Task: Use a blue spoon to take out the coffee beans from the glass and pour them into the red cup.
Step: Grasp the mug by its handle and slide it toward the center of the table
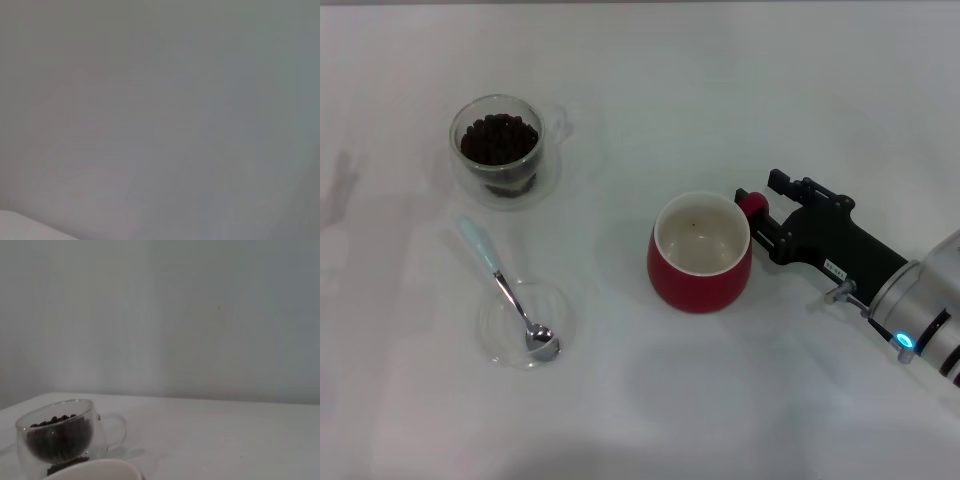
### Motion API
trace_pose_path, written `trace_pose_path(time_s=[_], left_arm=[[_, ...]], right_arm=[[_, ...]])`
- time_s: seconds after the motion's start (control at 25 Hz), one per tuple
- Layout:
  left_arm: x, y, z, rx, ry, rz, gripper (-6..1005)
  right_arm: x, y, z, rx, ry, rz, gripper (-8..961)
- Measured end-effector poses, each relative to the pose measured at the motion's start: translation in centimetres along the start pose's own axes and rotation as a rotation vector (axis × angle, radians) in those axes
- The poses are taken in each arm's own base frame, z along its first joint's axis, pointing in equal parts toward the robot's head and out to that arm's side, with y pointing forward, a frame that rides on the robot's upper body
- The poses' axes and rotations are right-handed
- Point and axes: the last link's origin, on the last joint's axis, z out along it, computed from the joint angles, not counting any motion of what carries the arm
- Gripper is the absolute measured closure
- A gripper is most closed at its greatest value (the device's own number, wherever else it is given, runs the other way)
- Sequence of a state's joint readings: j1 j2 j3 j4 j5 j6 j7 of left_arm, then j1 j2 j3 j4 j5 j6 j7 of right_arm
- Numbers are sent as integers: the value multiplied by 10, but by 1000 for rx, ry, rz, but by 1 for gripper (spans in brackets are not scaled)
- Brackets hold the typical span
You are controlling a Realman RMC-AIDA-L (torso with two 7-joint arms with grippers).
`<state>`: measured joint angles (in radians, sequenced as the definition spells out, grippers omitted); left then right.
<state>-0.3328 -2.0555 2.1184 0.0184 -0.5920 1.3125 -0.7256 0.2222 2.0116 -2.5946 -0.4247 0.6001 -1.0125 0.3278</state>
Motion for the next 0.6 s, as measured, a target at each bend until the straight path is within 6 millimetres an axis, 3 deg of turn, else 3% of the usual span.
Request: trace_pose_path(time_s=[0.24,0.48,0.6], left_arm=[[0,0,-1,1,0,-12,200],[0,0,-1,1,0,-20,200],[0,0,-1,-1,0,-23,199]], right_arm=[[4,-3,-8,-41,24,57,266],[5,-13,-18,-57,30,115,104],[7,-16,-21,-68,45,137,105]])
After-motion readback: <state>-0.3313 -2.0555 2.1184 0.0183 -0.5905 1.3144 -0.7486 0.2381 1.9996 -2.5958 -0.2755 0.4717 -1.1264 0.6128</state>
